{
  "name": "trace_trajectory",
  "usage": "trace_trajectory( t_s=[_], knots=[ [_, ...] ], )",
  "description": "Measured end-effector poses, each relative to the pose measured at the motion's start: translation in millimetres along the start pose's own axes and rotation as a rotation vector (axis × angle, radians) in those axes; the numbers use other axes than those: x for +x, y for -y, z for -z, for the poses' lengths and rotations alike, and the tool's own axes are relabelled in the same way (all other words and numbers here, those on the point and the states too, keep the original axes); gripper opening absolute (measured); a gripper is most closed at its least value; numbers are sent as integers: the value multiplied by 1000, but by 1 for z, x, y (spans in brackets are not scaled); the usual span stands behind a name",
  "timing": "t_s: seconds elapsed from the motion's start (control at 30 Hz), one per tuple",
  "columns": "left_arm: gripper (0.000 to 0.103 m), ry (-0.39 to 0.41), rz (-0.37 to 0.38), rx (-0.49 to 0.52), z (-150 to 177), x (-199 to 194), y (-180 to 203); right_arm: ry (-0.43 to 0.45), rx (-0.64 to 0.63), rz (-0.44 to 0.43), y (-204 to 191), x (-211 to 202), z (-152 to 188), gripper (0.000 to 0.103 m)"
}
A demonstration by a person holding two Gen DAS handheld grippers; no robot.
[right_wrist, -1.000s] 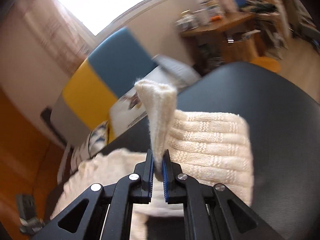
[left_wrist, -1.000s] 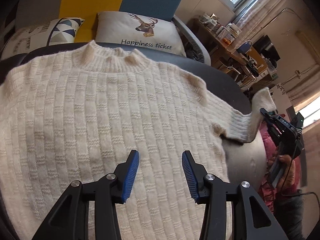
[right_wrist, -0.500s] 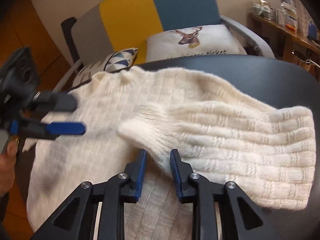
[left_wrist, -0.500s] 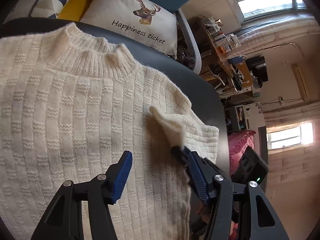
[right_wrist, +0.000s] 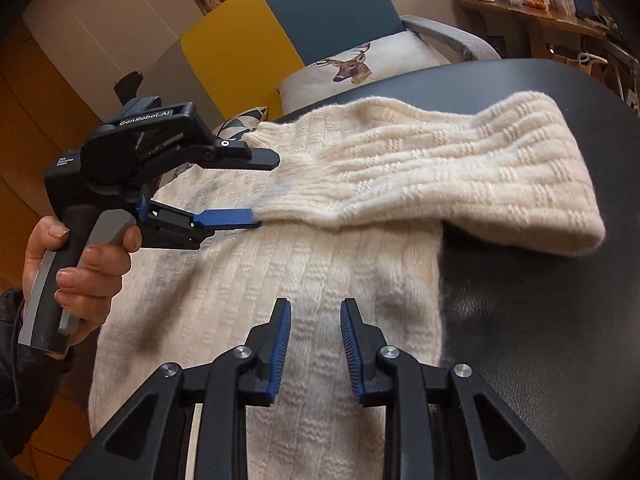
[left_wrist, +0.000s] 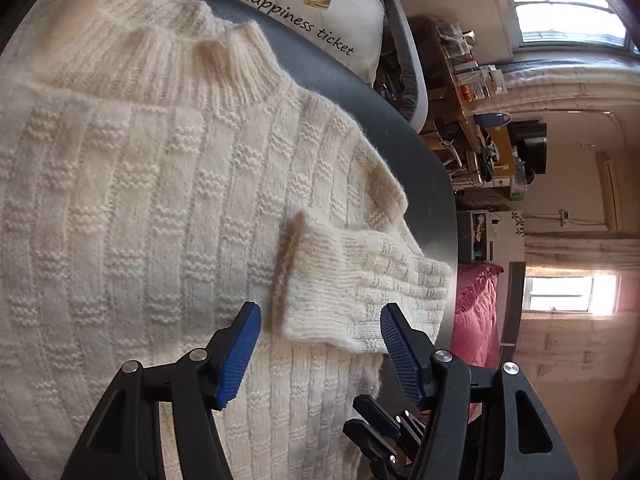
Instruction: Fold clothes
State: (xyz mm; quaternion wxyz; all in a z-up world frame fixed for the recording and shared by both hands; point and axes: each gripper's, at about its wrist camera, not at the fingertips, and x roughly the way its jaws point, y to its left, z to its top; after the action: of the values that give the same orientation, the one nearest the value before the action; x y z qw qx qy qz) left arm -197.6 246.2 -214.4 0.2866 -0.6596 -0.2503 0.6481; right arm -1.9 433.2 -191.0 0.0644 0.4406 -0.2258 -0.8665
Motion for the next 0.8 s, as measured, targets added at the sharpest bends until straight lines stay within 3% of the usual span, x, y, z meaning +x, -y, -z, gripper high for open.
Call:
trace_trajectory(
  t_s=[0.17,0.27,0.33,0.37,0.43,0.47,0.6,0.8],
  knots=[
    [63,10,2,-34,-1,9,-1,0,22,-18,2,4,8,26],
    [57,25,16,-79,-6,9,-5,11,44,-36,6,4,10,26],
    [39,21,-6,-85,-8,12,-6,20,63,-47,9,4,11,26],
    [36,20,-16,-87,-9,14,-6,26,71,-50,11,3,12,26],
    [14,18,-37,-89,-10,17,-7,38,86,-57,14,0,13,26],
    [8,22,-36,-91,-10,17,-6,44,94,-61,15,-1,14,26],
    [7,65,5,-45,-12,3,20,68,125,-75,21,-6,17,25],
    [7,140,131,146,-26,-43,120,91,189,-101,33,-8,22,26]
  ],
)
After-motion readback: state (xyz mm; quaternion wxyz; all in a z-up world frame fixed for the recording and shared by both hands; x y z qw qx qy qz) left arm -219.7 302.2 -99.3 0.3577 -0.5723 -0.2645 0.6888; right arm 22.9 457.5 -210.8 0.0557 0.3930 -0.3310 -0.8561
